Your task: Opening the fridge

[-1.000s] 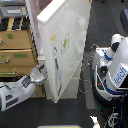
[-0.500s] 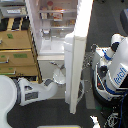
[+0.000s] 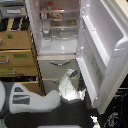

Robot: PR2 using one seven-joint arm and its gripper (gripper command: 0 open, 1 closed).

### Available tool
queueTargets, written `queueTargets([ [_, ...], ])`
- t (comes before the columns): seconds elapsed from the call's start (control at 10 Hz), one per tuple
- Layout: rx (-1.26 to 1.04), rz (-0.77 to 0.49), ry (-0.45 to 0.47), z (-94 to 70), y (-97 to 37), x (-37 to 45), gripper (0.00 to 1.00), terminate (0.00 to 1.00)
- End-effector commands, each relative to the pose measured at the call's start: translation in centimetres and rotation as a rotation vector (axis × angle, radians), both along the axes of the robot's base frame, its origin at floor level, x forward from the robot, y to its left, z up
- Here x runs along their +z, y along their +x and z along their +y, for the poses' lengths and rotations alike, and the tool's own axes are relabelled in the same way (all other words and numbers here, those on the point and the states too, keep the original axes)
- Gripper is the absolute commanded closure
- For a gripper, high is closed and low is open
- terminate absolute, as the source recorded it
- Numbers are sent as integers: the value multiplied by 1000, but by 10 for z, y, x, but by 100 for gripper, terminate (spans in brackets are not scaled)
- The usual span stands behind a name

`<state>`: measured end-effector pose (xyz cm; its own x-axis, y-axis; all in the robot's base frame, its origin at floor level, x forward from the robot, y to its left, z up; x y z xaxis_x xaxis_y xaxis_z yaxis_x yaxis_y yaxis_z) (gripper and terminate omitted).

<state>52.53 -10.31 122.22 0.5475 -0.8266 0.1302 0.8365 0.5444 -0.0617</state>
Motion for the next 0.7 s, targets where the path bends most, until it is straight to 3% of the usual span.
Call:
queueTargets([
  [0.1,142,-9,36,196,-67,-56,0,0],
  [0.2,147,-15,-72,234,-61,-58,0,0],
  [0.3,150,-42,-122,263,-59,-69,0,0],
  [0.7,360,-75,-188,353,-61,-162,0,0],
])
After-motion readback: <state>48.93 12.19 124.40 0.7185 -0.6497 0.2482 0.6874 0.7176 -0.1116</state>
